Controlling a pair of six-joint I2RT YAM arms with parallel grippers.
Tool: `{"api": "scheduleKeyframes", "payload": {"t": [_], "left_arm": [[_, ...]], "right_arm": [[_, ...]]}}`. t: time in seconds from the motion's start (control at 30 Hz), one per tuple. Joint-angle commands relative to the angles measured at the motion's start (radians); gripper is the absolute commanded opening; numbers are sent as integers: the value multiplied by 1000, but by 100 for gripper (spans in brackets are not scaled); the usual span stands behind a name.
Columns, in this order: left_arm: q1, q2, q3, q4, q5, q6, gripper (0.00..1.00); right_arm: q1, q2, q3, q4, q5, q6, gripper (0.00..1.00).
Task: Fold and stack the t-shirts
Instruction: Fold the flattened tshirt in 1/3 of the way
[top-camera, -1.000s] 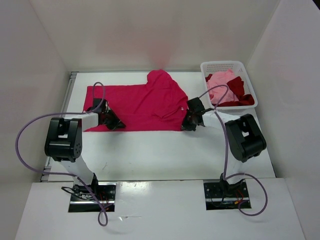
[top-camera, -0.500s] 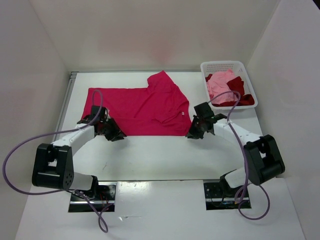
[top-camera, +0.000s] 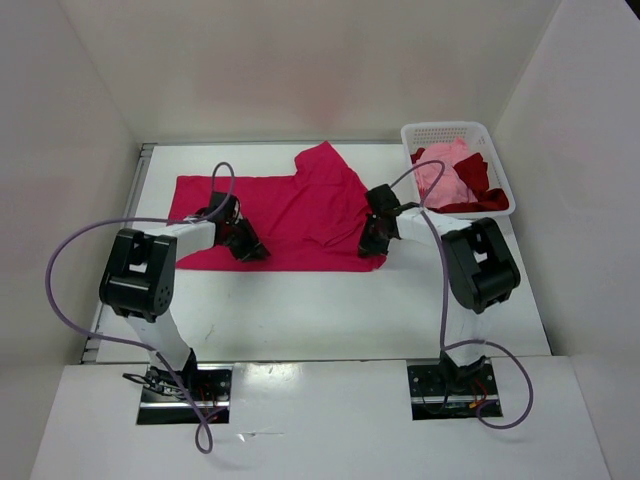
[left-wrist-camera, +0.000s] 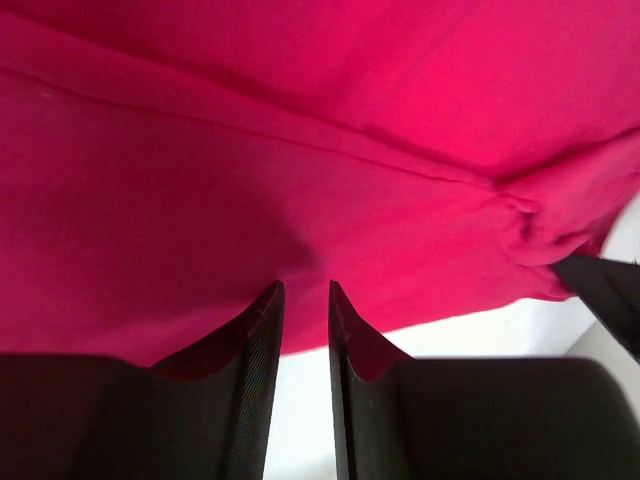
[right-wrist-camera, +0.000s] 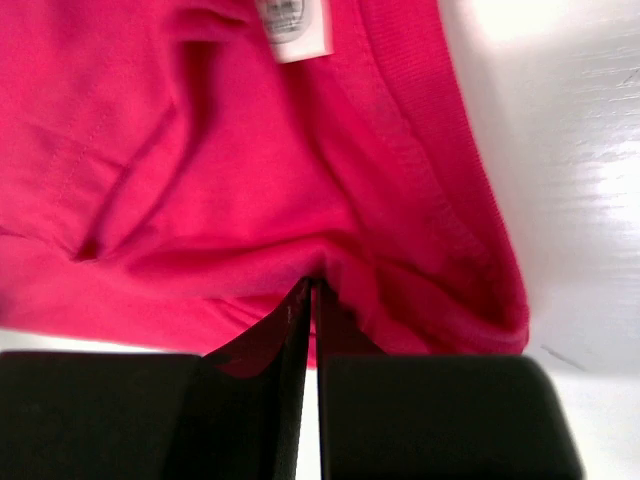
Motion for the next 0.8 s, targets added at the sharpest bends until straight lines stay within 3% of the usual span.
{"api": "scheduleKeyframes", "payload": {"t": [0.0,0.3,0.43,0.57,0.67,0.77], "left_arm": [[-16,15,-9,44,13,-24,31],[-50,-64,-255,90,69,-86,31],[-59,-138,-295,58,59,-86,31],[-59,-202,-290,0,49,-74,34],[-69,-266,-238,-22,49,-74,38],[-69,-288,-160,-42,23,-55,46]], "right_arm": [[8,14,-17,10,66,-12,8],[8,-153,-325,35,77,103,7],[8,-232,-347,-8,77,127,7],[8,-289,-260,-62,86,103,17],[8,-300,-163,-76,28,68,33],[34,-262,-104,-57,28,57,37]]}}
